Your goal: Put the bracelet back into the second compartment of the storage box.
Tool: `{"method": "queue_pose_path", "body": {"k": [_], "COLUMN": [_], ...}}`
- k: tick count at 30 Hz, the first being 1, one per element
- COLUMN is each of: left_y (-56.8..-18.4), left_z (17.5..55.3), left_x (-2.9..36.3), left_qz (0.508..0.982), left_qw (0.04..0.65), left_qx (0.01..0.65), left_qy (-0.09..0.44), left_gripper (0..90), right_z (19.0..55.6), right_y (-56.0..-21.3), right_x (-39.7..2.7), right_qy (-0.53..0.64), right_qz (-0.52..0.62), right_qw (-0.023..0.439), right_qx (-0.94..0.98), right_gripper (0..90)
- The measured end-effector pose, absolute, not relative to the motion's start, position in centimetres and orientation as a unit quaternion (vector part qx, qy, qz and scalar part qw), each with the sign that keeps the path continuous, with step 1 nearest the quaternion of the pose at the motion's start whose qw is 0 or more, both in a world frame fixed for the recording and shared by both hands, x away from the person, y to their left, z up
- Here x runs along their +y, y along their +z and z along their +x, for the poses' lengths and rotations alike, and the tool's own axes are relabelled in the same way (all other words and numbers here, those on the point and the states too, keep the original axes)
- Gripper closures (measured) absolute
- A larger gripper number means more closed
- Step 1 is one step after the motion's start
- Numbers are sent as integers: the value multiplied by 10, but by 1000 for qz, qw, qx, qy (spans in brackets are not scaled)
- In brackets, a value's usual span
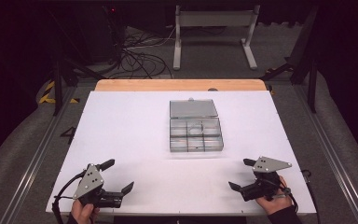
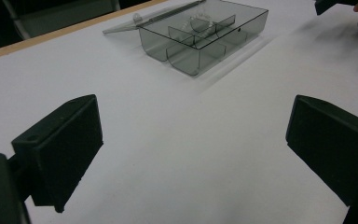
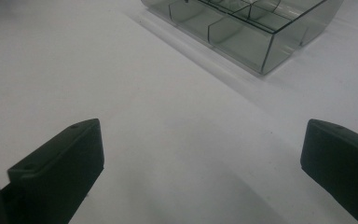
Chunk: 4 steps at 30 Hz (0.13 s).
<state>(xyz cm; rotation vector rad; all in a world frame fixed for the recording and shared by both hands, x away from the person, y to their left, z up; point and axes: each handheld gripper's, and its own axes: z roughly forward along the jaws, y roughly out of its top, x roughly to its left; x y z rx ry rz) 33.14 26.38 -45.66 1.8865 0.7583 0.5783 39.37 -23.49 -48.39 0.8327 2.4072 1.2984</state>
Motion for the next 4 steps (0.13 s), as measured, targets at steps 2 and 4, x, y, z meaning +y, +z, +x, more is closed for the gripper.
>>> {"method": "queue_pose_path", "body": {"k": [2, 4], "left_y": [-457, -457], "left_z": [332, 331], "left_x": [264, 264], "left_qz": [777, 777], "left_qw": [493, 493], "left_qx": [312, 312], "left_qy": [236, 236], "left_gripper": [44, 43], "right_z": [393, 392], "right_y": [-484, -484], "right_x": [-235, -236], "right_qy": [448, 447], "right_qz": [288, 288], "right_qw": [145, 146], "right_qx": [834, 834], "right_gripper": [0, 0]}}
